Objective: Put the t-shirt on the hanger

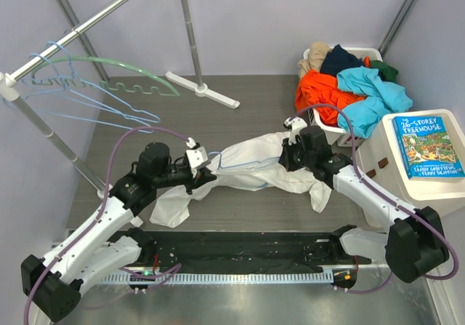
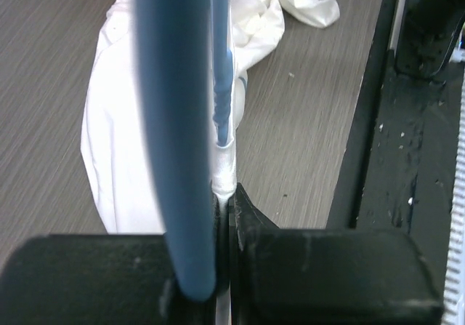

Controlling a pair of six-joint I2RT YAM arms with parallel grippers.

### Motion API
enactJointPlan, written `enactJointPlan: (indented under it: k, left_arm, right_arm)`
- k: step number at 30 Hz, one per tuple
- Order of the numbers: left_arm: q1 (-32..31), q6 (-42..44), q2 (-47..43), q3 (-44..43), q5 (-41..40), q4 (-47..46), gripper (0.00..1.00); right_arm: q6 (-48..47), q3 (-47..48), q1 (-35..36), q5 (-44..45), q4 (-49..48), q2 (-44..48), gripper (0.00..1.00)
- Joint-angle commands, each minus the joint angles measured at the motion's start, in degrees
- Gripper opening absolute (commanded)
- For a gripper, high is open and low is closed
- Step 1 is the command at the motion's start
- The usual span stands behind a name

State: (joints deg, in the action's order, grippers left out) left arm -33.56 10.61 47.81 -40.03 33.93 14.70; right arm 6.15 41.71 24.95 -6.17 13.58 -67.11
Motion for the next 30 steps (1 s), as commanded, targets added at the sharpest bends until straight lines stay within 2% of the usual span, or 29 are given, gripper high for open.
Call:
enactJointPlan:
  k: [1, 6, 10, 15, 22, 27, 30]
  left_arm:
    - [0.51, 9.66, -0.01, -1.01, 0.96, 6.56, 0.00]
    - [0.43, 14.08, 4.12, -3.99, -1.05, 8.59, 0.00]
    - [0.43, 13.21, 10.27, -9.88, -1.24, 7.81, 0.00]
    - [-0.80, 8.73, 14.23, -14.63, 0.61, 1.74, 0.00]
    - [-2.65, 6.88, 14.51, -17.18, 4.64, -3.00, 0.00]
    - [-2.65, 6.79, 12.75, -17.98, 7.64, -3.54, 0.00]
    - [-2.65, 7.23, 10.90, -18.06, 6.76, -3.10, 0.00]
  right_arm:
    - [-2.89, 3.11, -2.27, -3.23, 2.85, 2.33, 0.01]
    - [-5.98, 7.31, -2.80, -8.23, 6.97, 5.14, 0.01]
    - [-9.14, 9.70, -2.71, -12.80, 9.09, 5.41, 0.01]
    - [-9.84, 12.95, -1.14, -17.20, 12.08, 4.80, 0.01]
    - [-14.94, 22.08, 9.22, -14.93, 14.80, 6.03, 0.01]
    - [-17.83, 31.93, 10.38, -14.66, 20.42, 4.80, 0.01]
    - [-24.24, 36.23, 10.38, -13.78, 26.65, 5.06, 0.22]
